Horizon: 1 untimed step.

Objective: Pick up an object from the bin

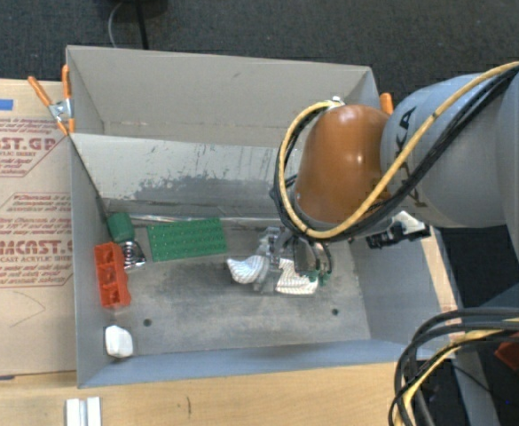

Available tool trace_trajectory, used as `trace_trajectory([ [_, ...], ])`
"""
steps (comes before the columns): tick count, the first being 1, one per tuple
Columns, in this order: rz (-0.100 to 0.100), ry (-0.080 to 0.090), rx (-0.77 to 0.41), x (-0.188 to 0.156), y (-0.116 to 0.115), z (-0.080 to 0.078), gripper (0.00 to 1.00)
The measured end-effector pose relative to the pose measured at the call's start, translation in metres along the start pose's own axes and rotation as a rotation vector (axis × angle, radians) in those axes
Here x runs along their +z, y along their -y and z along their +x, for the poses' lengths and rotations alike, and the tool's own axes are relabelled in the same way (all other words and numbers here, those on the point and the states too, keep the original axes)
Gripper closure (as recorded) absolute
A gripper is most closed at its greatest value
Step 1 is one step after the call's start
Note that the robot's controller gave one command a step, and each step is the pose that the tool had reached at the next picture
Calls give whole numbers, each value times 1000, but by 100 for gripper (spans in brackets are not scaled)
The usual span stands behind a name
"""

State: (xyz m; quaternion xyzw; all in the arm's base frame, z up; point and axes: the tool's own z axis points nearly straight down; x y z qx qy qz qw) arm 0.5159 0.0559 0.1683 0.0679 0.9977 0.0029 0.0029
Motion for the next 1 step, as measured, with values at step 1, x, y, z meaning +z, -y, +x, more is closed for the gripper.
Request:
trace_trajectory([
  [1,-1,3,78,-107,1,3,100],
])
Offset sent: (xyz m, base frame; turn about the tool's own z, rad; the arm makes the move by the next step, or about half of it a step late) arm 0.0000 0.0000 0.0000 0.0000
